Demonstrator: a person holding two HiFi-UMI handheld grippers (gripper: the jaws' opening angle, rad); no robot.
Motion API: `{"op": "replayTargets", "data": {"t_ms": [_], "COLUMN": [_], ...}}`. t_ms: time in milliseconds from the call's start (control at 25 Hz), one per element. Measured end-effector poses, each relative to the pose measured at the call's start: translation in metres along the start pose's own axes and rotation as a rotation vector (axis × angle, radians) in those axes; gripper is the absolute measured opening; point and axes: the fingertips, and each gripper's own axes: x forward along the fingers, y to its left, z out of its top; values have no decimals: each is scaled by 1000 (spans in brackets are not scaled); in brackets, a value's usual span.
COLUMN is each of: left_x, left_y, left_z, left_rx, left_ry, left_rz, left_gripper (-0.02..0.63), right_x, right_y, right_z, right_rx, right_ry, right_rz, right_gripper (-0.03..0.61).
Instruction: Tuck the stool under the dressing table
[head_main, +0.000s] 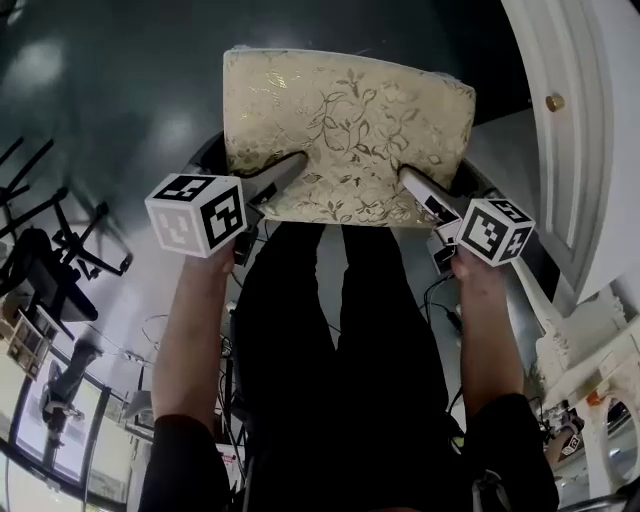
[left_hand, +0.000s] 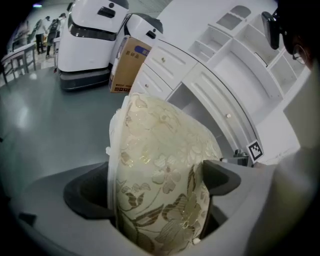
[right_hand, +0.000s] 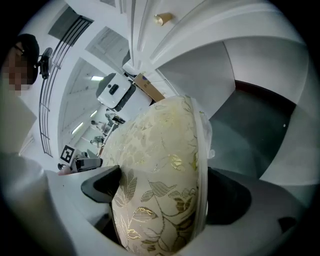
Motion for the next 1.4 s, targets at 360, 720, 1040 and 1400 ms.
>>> {"op": "replayTargets", "data": {"t_ms": [360, 720, 1040, 1400], "left_x": [6, 5, 9, 11], "left_y": [6, 8, -3, -2], "left_z": [-15, -24, -2, -7], "left_rx": [-59, -125, -1, -32], "left_ry": [-81, -107, -28, -45], "left_rz": [8, 18, -5, -50], "left_gripper": [565, 563, 564, 563], "right_x": [6, 13, -2, -6], "right_y": [-7, -5, -9, -4], "right_z": [5, 15, 4, 8], "right_rx": [-83, -117, -3, -36], "right_ry": [2, 70, -33, -43], "right_rz": [19, 37, 14, -3], "right_gripper": [515, 515, 515, 514]}}
